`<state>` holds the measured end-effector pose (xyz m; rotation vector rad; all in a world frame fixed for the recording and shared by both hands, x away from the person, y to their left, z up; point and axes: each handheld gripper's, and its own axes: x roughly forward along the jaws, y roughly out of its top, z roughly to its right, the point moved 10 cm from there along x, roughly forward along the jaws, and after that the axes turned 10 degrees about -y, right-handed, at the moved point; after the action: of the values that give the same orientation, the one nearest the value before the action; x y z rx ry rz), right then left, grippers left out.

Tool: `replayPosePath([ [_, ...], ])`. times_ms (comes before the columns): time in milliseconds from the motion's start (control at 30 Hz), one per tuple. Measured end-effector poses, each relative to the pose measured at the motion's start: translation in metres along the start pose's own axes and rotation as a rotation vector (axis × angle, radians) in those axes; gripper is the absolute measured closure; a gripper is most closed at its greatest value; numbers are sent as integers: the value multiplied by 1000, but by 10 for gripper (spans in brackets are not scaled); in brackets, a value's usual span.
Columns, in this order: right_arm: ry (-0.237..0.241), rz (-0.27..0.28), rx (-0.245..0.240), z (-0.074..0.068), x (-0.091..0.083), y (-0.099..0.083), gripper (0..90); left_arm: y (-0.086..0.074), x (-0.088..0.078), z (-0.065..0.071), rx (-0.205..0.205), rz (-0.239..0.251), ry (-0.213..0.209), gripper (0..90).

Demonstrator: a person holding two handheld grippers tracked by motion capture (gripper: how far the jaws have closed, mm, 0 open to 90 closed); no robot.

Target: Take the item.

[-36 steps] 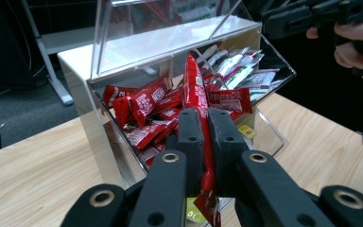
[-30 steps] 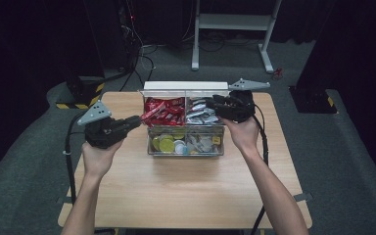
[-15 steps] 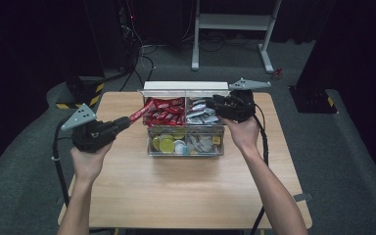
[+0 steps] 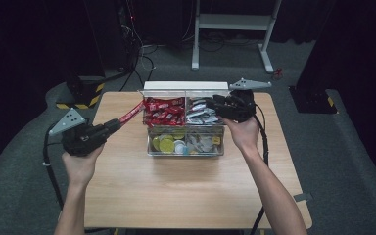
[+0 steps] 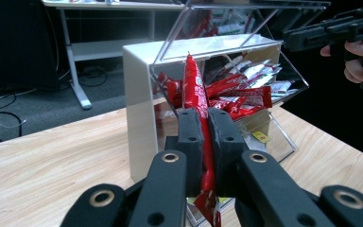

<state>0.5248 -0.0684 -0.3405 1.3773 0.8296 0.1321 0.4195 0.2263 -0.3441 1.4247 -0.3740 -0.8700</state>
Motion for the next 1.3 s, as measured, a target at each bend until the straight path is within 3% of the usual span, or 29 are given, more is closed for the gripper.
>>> replayPosePath([
  [433,-3,0,-5,0,0,0,612,-12,-15,-14,-40,45,47,846],
  [733,-4,-1,-6,0,0,0,609,-37,-23,-29,-77,56,104,842],
  [1033,-9,-3,-9,-1,0,0,607,-71,-16,-43,-104,34,172,842],
  [1300,-10,-2,-10,-1,-1,0,606,-94,-1,-48,-100,0,197,841],
])
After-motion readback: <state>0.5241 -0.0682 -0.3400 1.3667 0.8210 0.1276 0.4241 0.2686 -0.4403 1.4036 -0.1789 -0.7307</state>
